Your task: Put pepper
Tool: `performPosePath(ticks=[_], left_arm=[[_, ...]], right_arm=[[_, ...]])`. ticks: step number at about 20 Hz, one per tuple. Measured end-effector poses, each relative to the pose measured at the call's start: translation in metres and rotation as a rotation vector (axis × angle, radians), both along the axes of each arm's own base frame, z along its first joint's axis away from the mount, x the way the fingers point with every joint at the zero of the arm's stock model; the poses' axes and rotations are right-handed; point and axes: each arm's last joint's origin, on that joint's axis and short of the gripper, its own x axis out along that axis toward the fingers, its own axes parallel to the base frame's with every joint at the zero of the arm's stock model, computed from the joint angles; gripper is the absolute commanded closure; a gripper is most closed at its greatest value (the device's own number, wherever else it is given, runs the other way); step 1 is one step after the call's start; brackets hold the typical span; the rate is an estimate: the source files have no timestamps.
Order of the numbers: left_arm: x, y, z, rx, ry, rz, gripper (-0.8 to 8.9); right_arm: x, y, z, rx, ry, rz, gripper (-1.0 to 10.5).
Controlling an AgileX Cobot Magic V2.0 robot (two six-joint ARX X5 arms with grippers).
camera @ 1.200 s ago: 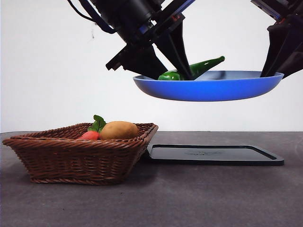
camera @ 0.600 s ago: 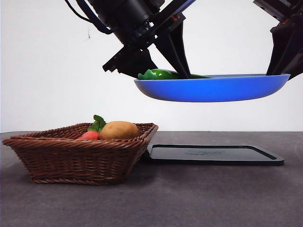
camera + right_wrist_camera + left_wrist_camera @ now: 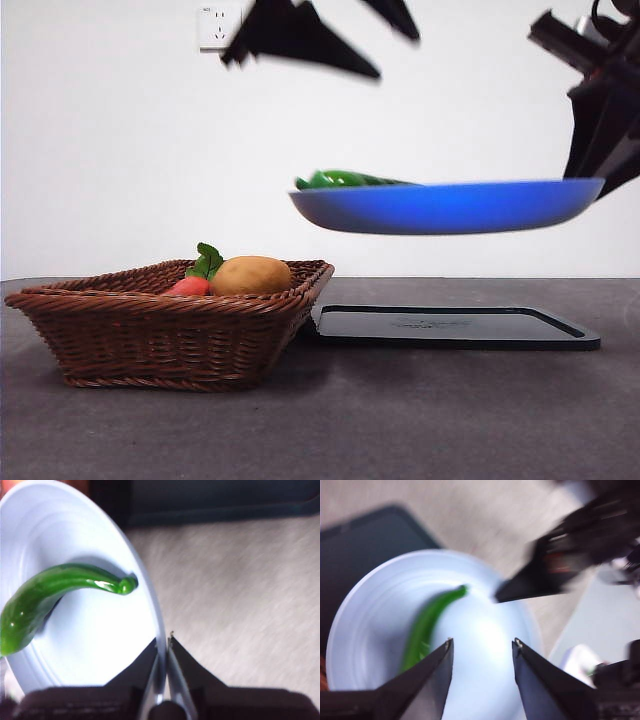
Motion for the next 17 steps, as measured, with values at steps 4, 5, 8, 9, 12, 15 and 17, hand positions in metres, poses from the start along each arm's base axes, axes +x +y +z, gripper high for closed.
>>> performPosePath(ticks=[4,5,8,9,12,15,17], left_arm=[[-0.029,0.029,0.040,-0.074,-0.113,-0.016,6.04],[-0.035,0.035,0.047,-0.085,-0.133,-0.019,6.04],[-0.057,0.056,0.068,-0.126,-0.202,-0.025,6.04],[-0.064,0.062,0.073,-0.139,-0.220,-0.026,6.04],[-0.079,0.077,0.086,-0.178,-0.263,-0.026,6.04],[-0.086,0.084,0.091,-0.197,-0.283,-0.025,6.04],[-0.086,0.085,0.091,-0.194,-0.280,-0.025,6.04]], right_arm=[[0.023,-0.011,-0.015,0.007,-0.015,-0.078,9.4],[0.029,-0.014,-0.020,0.008,-0.017,-0.094,9.4],[0.054,-0.024,-0.034,0.010,0.001,-0.144,9.4],[0.063,-0.028,-0.037,0.011,0.002,-0.159,9.4],[0.092,-0.037,-0.043,0.005,-0.009,-0.195,9.4],[0.115,-0.041,-0.055,0.003,0.005,-0.210,9.4],[0.125,-0.041,-0.066,0.005,0.007,-0.210,9.4]])
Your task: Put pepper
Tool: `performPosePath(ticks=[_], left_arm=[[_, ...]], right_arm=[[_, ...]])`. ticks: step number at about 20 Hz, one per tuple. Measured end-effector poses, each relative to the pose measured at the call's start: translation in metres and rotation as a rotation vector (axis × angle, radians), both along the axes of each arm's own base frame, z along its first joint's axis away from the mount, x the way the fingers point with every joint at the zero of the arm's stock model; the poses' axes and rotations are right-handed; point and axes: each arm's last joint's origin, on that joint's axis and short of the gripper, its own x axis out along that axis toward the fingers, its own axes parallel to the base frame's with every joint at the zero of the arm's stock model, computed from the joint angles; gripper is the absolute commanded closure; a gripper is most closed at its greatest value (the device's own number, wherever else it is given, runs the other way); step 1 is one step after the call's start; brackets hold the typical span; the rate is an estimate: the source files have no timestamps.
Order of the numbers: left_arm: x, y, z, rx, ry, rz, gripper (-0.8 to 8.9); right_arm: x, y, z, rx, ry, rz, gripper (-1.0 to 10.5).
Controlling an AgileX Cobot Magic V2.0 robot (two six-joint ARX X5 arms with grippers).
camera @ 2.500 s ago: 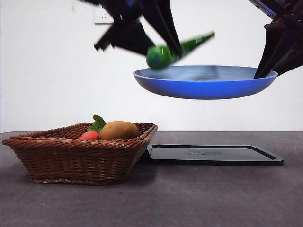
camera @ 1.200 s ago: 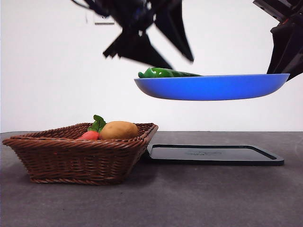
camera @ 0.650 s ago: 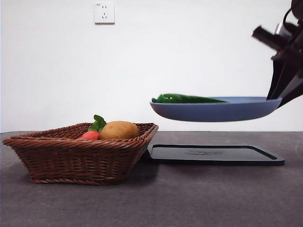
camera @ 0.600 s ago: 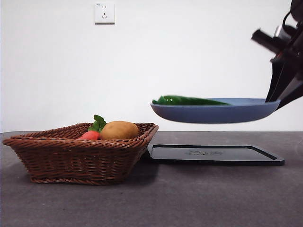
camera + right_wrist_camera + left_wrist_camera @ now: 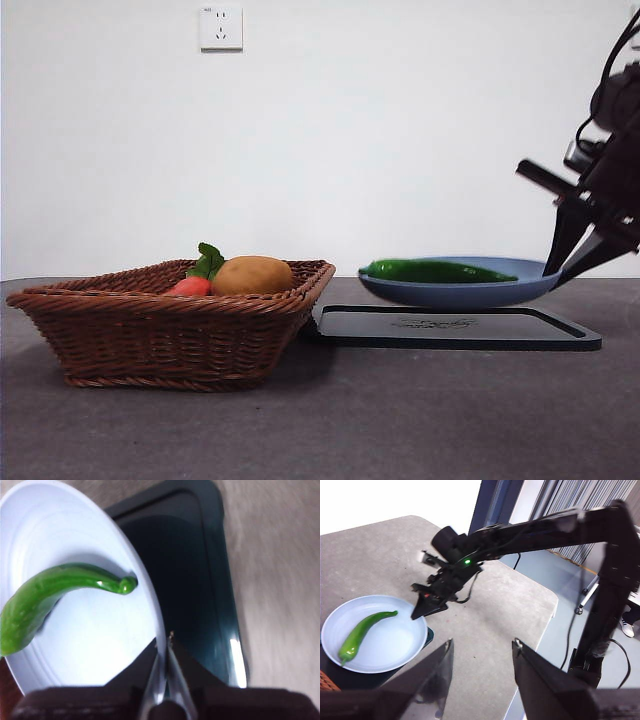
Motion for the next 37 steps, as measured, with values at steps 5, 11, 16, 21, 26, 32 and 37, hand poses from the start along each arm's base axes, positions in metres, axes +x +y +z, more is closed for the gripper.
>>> performPosePath(ticks=[5,11,16,21,26,32,37], left_arm=[[0.000,0.000,-0.001,0.005,0.005,0.000,6.04],[0.000,0.000,-0.001,0.006,0.006,0.000,6.04],[0.000,0.000,-0.001,0.008,0.008,0.000,6.04],[0.000,0.000,-0.001,0.011,0.011,0.000,6.04],[-0.001,0.001,-0.005,0.043,0.037,-0.001,6.07],[-0.002,0.003,-0.011,0.103,0.056,0.009,6.25],[-0.002,0.004,-0.013,0.130,0.055,0.045,8.07]], right_arm=[[0.007,0.000,-0.012,0.007,0.011,-0.008,9.4],[0.009,0.000,-0.020,0.004,0.025,-0.011,9.0],[0.006,0.000,-0.021,-0.012,0.047,-0.011,8.2],[0.002,-0.005,-0.015,-0.073,0.053,-0.008,7.9],[-0.039,-0.015,0.067,-0.199,-0.094,-0.010,7.9],[-0.145,0.022,0.151,-0.163,-0.188,0.291,8.9],[-0.213,0.046,0.186,-0.164,-0.375,0.496,9.4]])
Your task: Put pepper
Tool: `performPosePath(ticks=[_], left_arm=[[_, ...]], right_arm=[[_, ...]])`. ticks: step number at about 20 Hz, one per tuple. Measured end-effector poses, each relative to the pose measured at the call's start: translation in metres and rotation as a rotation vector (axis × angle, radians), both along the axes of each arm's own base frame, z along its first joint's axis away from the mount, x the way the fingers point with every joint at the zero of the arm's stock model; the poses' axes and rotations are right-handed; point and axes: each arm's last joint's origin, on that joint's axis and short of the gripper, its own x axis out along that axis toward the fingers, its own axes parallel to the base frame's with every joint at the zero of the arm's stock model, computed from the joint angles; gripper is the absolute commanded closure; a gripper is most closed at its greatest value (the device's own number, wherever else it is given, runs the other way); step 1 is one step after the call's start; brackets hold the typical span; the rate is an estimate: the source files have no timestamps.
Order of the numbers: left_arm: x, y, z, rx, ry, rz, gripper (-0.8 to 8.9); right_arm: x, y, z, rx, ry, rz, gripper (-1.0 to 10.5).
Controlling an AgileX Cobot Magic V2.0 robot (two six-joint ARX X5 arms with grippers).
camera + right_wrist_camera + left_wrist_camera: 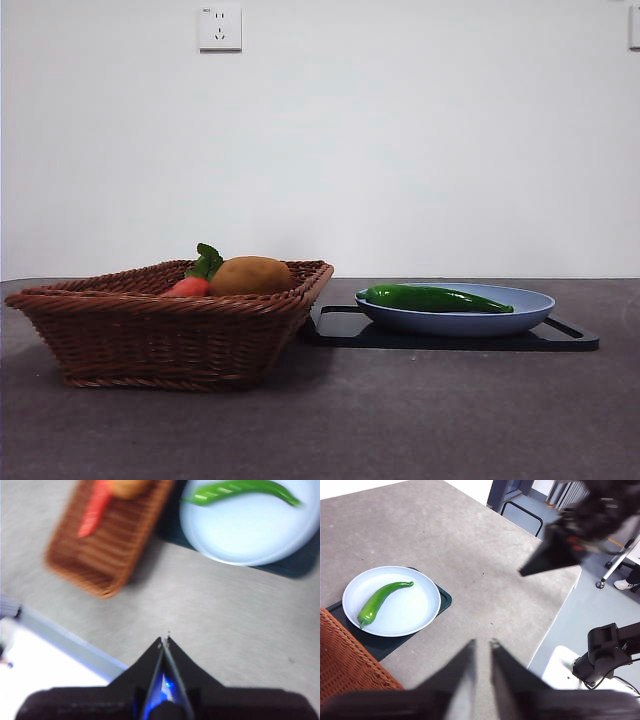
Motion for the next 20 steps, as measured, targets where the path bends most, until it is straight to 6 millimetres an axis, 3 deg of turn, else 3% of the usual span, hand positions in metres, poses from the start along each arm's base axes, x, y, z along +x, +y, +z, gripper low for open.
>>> performPosePath(ticks=[5,17,20], left_arm=[[0.000,0.000,0.000,0.008,-0.003,0.017,8.05],[0.002,0.002,0.000,0.045,-0.059,0.043,8.05],[0.011,0.022,0.005,0.135,-0.225,0.268,8.05]], right_arm=[[-0.024,0.002,0.010,0.023,-0.062,0.055,9.4],[-0.025,0.001,0.010,0.027,-0.060,0.034,9.4],[-0.025,0.001,0.011,0.028,-0.061,0.034,9.4]])
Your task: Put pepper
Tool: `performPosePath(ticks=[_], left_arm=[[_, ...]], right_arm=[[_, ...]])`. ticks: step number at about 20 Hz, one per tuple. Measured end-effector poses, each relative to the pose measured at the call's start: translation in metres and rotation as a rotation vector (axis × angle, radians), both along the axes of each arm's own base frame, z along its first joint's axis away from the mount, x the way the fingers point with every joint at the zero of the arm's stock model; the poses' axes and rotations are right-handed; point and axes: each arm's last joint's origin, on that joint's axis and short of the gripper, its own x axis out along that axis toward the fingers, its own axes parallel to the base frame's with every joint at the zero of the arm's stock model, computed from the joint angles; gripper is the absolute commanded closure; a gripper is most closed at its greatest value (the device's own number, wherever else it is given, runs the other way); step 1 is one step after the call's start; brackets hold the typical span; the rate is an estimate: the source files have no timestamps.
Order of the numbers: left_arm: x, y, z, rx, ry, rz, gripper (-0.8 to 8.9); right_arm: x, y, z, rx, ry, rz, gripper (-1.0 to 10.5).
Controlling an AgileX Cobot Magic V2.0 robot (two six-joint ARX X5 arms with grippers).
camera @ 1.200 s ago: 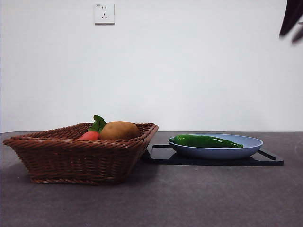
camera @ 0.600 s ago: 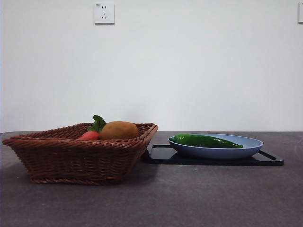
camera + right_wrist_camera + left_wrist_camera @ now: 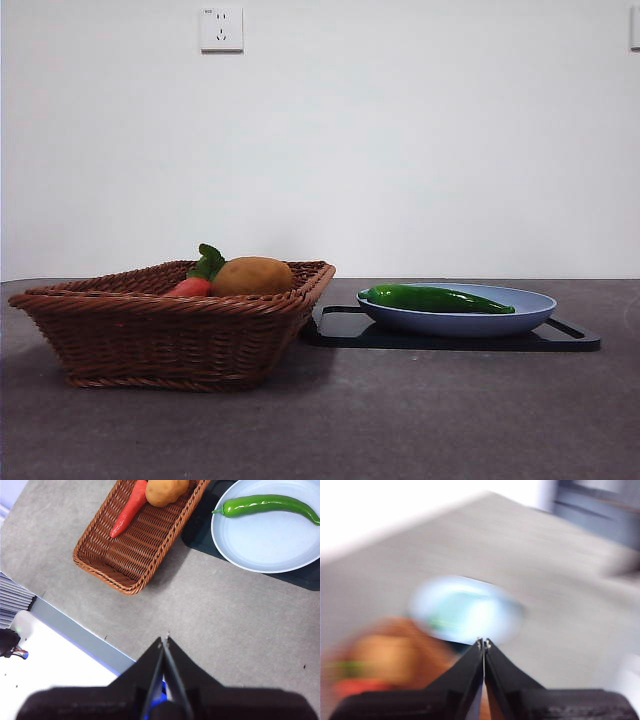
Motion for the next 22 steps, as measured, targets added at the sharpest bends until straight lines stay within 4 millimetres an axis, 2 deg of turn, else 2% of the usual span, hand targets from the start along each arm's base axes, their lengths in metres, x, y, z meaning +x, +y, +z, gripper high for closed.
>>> performPosePath(ticks=[2,4,8,10,16,20,22], left_arm=[[-0.006,0.029,0.005,-0.020,-0.143,0.119,8.05],[-0.023,0.058,-0.002,-0.080,-0.305,0.204,8.05],[-0.043,0.100,-0.049,-0.100,-0.561,0.545,8.05],[-0.046,0.112,-0.082,-0.067,-0.575,0.687,8.05],[-0.042,0.121,-0.173,-0.027,-0.463,0.775,8.05],[-0.038,0.121,-0.215,-0.044,-0.385,0.781,8.05],[-0.039,0.121,-0.229,-0.056,-0.366,0.784,8.05]], right_arm=[[0.000,0.000,0.000,0.000,0.000,0.000,9.4],[0.000,0.000,0.000,0.000,0.000,0.000,9.4],[0.000,0.000,0.000,0.000,0.000,0.000,9.4],[0.000,0.000,0.000,0.000,0.000,0.000,9.4],[0.000,0.000,0.000,0.000,-0.001,0.000,9.4],[0.000,0.000,0.000,0.000,0.000,-0.001,9.4],[0.000,0.000,0.000,0.000,0.000,-0.001,9.4]])
